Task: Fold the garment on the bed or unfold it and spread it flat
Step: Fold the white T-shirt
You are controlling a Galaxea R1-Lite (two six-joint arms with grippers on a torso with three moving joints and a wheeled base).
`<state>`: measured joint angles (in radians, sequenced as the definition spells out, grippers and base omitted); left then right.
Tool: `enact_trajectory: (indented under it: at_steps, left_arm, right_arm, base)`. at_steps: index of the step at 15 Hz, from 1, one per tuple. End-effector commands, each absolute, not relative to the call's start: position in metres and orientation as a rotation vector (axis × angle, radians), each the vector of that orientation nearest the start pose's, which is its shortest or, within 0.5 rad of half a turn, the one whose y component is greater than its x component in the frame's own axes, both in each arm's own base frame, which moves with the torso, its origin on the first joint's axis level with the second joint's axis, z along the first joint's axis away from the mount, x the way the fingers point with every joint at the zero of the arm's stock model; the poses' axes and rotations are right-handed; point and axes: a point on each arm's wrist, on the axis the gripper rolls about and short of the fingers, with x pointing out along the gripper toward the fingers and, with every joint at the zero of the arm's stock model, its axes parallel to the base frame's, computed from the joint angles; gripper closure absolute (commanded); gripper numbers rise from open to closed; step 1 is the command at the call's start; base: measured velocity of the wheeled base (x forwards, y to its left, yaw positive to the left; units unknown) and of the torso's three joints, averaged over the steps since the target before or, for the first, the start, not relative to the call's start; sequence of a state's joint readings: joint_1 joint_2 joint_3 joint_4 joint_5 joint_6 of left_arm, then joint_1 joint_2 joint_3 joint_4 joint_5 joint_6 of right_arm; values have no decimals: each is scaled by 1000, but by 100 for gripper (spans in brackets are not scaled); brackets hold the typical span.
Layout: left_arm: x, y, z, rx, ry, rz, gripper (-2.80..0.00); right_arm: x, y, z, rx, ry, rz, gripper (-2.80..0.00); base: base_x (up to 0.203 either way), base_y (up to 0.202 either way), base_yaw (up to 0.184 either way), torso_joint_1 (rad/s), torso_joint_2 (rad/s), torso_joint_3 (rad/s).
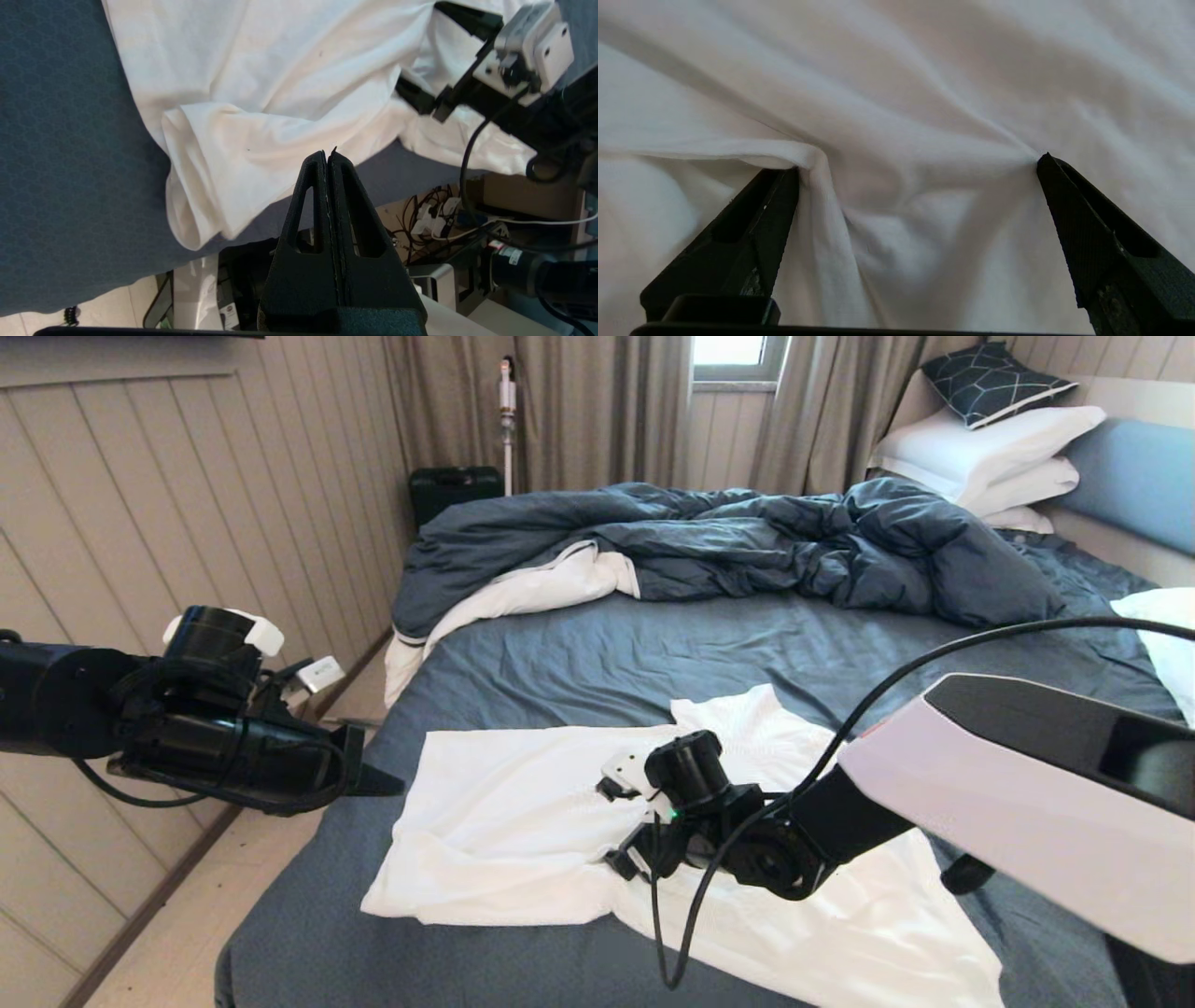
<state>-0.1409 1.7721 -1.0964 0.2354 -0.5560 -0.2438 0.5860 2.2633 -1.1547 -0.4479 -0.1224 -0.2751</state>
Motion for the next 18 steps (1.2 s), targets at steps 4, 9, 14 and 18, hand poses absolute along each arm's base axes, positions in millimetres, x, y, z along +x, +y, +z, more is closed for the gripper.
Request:
enact_trajectory:
  at_steps: [4, 9, 14, 18]
  left_arm:
    - [300, -54, 165, -413, 991, -537, 0]
    - [300, -55, 165, -412, 990, -538, 0]
    - [299, -55, 165, -412, 987, -540, 0]
    - [298, -54, 166, -412, 988, -542, 0]
  right_arm:
    - [362, 208, 42, -483, 581, 469, -280]
    - [347, 205, 53, -481, 575, 496, -280]
    - [312, 188, 82, -432, 566, 594, -280]
    - [301, 176, 84, -420, 584, 609, -280]
  base:
    - [0, 0, 0, 0, 0, 0]
    - [0, 0, 0, 0, 0, 0]
    - [0, 0, 0, 0, 0, 0]
    - [0, 0, 0, 0, 0, 0]
